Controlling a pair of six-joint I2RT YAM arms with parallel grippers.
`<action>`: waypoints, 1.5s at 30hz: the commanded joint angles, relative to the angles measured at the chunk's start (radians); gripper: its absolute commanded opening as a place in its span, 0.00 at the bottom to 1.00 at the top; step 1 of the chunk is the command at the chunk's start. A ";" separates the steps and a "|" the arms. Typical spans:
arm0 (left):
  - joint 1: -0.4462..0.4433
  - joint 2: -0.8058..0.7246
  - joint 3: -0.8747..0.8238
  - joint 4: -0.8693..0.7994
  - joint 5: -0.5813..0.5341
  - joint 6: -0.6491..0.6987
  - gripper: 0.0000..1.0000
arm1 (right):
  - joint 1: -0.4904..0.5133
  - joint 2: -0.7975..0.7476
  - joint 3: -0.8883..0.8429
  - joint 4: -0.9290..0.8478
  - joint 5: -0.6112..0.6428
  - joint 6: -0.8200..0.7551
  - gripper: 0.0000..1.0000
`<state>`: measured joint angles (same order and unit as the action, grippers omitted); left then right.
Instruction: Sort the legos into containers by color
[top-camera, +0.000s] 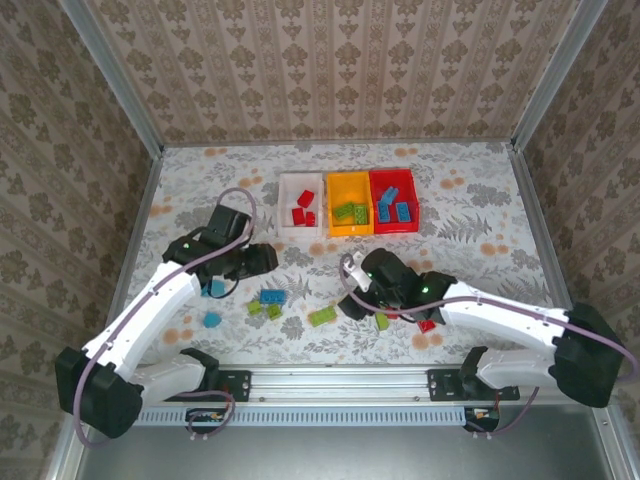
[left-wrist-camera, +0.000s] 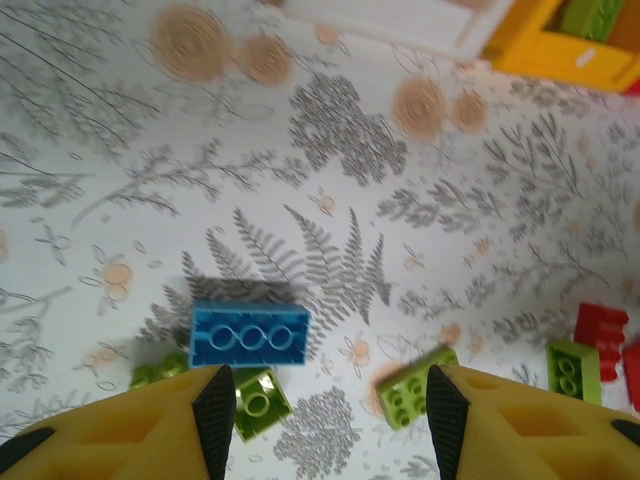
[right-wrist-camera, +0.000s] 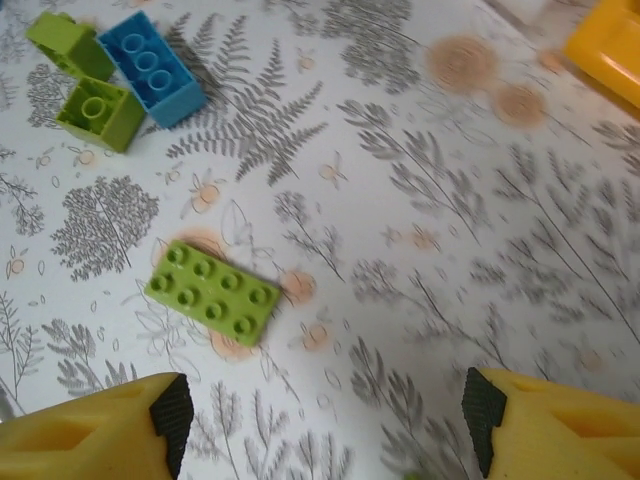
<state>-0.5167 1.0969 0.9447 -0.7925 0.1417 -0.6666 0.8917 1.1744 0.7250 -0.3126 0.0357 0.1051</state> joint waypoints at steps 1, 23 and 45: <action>-0.030 -0.007 -0.011 0.037 0.018 -0.030 0.56 | 0.003 -0.056 0.025 -0.243 0.091 0.242 0.69; -0.108 0.075 0.070 0.092 0.062 0.047 0.57 | -0.004 0.141 -0.065 -0.277 0.012 0.673 0.58; -0.083 0.077 0.111 0.316 0.236 -0.037 0.59 | -0.149 0.180 0.235 -0.311 -0.057 0.544 0.16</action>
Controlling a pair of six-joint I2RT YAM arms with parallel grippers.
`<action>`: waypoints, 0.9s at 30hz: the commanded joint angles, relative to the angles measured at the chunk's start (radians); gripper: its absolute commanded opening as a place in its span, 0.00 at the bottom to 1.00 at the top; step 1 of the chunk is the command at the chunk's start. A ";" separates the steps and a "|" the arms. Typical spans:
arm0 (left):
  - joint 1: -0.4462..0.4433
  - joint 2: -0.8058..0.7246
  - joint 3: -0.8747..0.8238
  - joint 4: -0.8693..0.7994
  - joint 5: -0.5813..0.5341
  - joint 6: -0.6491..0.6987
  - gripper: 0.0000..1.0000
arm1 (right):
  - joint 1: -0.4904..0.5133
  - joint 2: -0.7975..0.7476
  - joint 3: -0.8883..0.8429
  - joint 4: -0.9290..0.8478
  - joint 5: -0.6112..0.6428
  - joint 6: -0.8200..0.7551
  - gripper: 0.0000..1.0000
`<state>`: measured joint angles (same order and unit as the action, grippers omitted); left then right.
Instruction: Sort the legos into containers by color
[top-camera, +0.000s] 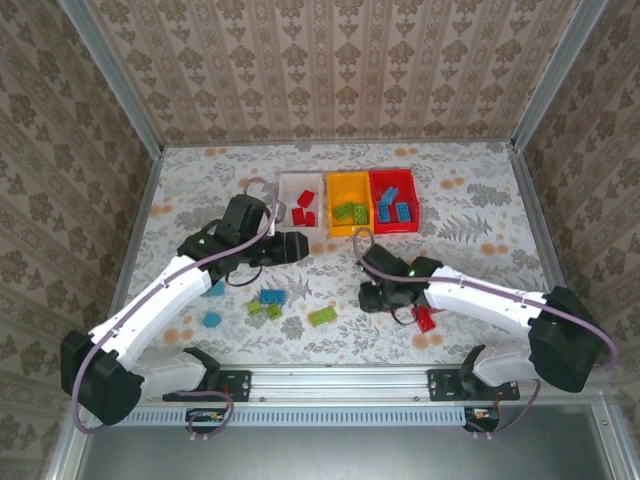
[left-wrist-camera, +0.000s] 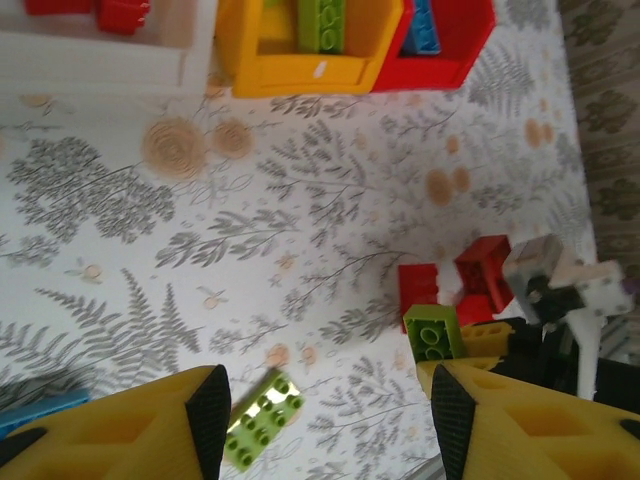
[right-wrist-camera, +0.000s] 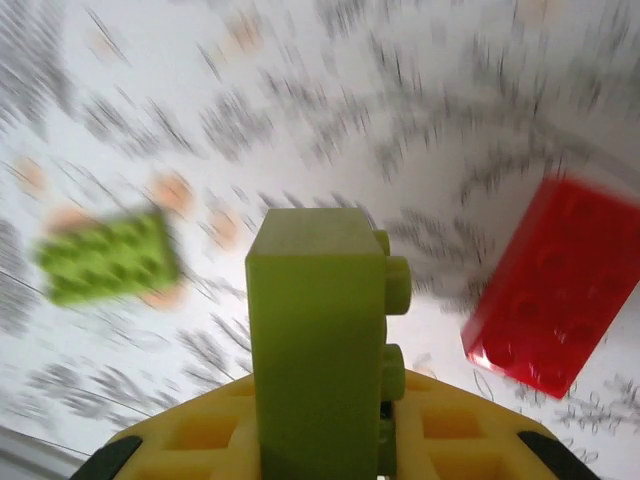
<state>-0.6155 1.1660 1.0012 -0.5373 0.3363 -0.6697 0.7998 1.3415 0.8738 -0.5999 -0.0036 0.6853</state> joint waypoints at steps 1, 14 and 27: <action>0.021 0.021 0.072 0.061 0.044 -0.031 0.59 | -0.087 0.040 0.128 -0.008 -0.022 -0.052 0.16; 0.062 0.142 0.228 0.056 0.004 0.006 0.59 | -0.306 0.611 0.694 0.073 -0.022 -0.127 0.17; 0.071 0.052 0.138 -0.043 -0.082 -0.001 0.59 | -0.363 0.819 0.943 0.036 -0.126 -0.032 0.41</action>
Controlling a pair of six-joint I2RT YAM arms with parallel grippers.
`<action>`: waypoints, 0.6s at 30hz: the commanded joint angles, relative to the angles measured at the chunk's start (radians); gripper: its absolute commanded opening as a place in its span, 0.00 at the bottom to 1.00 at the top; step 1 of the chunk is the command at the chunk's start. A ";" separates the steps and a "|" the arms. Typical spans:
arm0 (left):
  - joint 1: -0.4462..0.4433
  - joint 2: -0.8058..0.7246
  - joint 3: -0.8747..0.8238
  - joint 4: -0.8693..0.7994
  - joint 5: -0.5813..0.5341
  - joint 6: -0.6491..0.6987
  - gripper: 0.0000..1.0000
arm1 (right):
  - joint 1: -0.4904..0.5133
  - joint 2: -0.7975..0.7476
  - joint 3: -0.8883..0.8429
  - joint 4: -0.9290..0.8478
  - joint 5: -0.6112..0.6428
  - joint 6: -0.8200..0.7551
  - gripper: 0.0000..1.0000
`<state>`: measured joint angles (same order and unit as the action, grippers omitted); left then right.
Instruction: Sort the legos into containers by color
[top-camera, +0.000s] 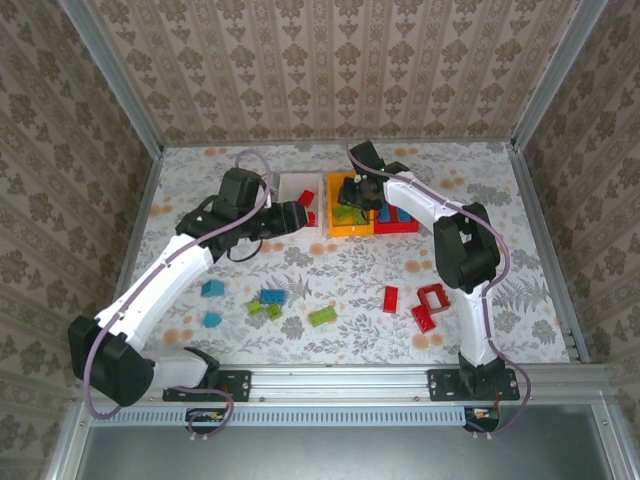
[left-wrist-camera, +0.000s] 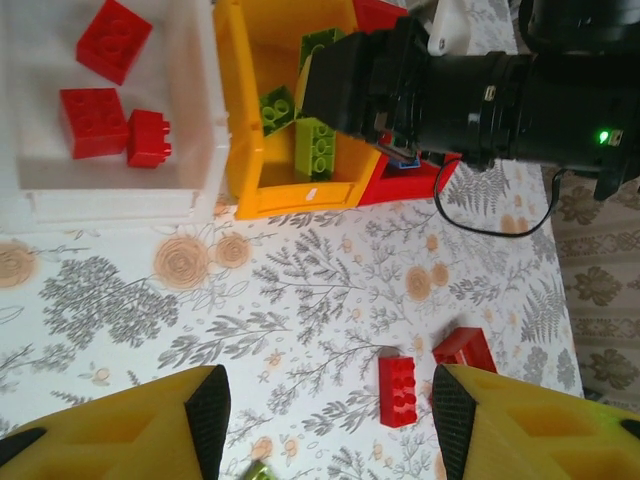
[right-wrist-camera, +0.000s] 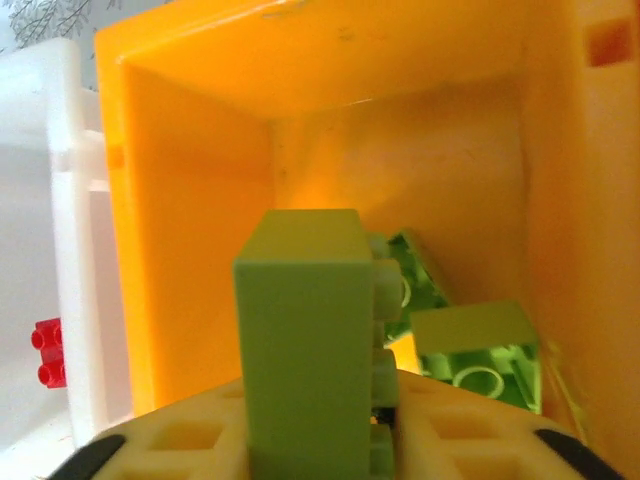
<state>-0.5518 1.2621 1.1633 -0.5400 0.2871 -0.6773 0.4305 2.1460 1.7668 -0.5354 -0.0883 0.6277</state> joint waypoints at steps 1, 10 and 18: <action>0.009 -0.051 -0.030 -0.049 -0.040 0.003 0.59 | 0.007 0.010 0.053 -0.025 -0.045 0.026 0.44; 0.021 -0.083 -0.060 -0.095 -0.063 -0.004 0.59 | 0.010 -0.129 -0.033 0.022 -0.033 0.003 0.54; 0.045 -0.072 -0.075 -0.184 -0.092 -0.008 0.58 | 0.043 -0.391 -0.314 0.173 0.010 -0.102 0.52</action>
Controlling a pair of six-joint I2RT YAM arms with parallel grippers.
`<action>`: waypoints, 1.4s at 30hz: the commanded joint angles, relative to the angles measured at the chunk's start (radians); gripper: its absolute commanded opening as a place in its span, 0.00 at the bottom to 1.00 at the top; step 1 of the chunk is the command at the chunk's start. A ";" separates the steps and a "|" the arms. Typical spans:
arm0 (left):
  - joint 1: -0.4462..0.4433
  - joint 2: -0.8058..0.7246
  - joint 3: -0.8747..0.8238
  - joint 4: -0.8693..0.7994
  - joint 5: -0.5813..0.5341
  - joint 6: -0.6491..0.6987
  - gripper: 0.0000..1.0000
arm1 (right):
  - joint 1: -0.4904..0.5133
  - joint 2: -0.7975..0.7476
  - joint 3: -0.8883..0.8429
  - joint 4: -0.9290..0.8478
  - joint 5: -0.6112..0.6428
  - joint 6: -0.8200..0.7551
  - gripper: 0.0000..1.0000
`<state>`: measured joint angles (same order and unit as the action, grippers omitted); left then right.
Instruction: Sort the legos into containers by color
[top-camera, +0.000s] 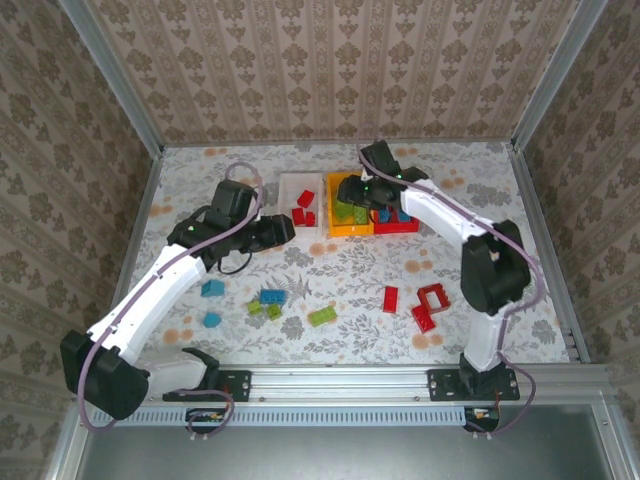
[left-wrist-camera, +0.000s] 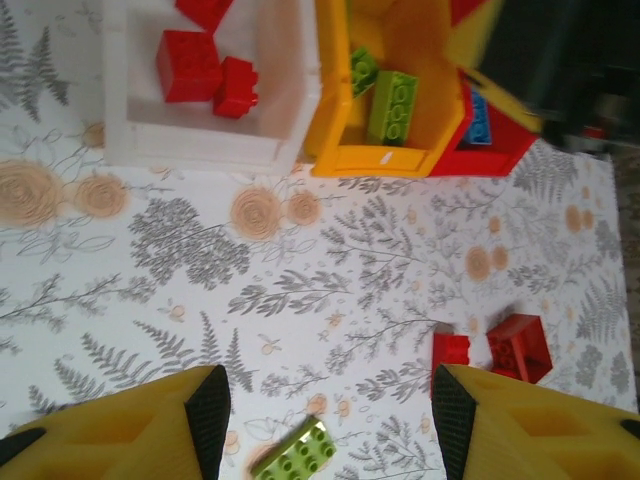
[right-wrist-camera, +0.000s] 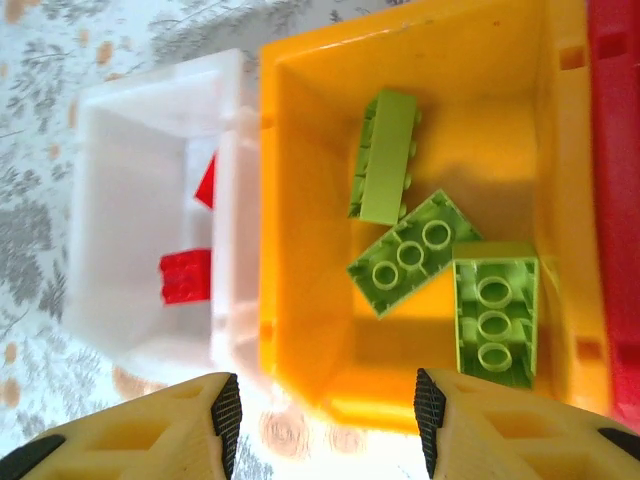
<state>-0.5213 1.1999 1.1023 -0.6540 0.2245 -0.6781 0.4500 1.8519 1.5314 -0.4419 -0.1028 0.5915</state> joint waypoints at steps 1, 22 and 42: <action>0.020 -0.010 -0.018 -0.079 -0.029 -0.008 0.58 | 0.033 -0.134 -0.119 0.097 0.027 -0.085 0.52; 0.041 -0.106 -0.221 -0.305 -0.104 -0.188 0.57 | 0.360 -0.517 -0.621 0.322 -0.032 -0.481 0.70; -0.354 0.059 -0.258 -0.044 -0.148 -0.410 0.63 | 0.272 -0.697 -0.708 0.339 0.007 -0.388 0.80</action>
<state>-0.8257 1.1774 0.7746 -0.8433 0.0738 -1.1477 0.7784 1.2243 0.8455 -0.1112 -0.1661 0.1291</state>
